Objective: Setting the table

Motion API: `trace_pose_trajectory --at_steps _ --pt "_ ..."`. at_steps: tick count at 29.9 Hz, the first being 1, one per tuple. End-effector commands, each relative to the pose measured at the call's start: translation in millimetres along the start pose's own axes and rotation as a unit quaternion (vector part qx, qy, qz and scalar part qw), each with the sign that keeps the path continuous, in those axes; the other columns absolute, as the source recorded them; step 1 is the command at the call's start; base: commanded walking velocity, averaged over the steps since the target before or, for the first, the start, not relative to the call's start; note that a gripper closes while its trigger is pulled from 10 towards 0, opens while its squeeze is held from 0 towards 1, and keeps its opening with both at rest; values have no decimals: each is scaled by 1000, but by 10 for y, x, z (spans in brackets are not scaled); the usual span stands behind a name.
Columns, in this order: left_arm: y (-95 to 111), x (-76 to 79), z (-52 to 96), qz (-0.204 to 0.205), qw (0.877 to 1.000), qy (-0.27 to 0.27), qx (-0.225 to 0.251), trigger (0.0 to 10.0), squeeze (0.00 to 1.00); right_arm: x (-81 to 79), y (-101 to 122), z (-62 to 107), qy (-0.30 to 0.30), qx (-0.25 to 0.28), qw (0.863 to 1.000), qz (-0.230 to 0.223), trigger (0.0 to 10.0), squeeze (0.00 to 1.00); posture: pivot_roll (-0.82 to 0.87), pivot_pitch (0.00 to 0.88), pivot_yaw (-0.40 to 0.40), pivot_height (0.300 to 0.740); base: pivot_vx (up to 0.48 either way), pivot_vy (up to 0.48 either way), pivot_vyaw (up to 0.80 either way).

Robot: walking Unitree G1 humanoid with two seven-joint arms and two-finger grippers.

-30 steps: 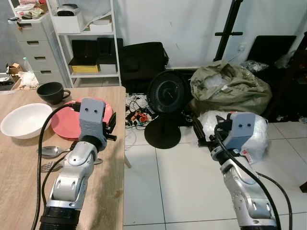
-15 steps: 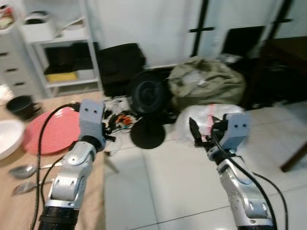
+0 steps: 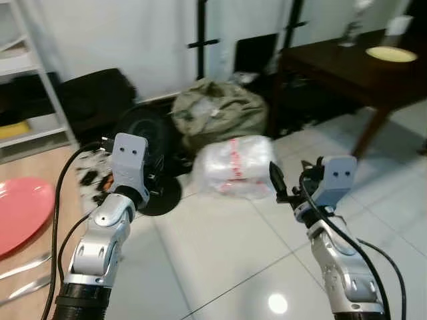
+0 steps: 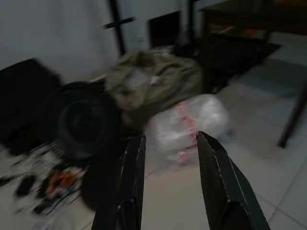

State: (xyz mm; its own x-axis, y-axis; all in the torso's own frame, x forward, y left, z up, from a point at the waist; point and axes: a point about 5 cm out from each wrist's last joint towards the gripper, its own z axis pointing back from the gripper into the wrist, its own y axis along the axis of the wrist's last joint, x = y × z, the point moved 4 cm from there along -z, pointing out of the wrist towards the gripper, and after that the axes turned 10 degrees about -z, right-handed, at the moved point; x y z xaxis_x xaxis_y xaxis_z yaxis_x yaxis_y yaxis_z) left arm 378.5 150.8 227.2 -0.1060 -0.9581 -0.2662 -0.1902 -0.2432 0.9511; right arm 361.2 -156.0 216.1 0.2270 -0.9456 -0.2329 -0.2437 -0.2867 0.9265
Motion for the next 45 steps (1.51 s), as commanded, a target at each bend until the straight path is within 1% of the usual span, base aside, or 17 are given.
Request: trace_pose_trajectory --at_steps 1,27,29,38,45 --pt "-73 -18 19 3 1000 -1 -12 10000 0 -7 -51 17 0 -9 1000 -4 10000 0 -47 108 110 740 0 0 -781" --pt "-62 11 -5 6 1000 -1 -4 10000 0 25 -36 9 -3 -9 1000 5 10000 0 -60 92 107 740 0 0 -781" --pt "-46 7 -6 0 1000 0 4 10000 0 27 -33 7 -4 -8 1000 7 10000 0 -59 90 105 740 437 0 -394" --pt "-43 25 -5 -3 1000 -3 8 10000 0 2 -50 9 -1 -10 1000 6 10000 0 -61 90 104 740 480 0 0" --pt "-46 43 -4 -3 1000 -7 11 10000 0 2 -64 18 -1 -14 1000 3 10000 0 -61 97 104 740 480 0 -780"
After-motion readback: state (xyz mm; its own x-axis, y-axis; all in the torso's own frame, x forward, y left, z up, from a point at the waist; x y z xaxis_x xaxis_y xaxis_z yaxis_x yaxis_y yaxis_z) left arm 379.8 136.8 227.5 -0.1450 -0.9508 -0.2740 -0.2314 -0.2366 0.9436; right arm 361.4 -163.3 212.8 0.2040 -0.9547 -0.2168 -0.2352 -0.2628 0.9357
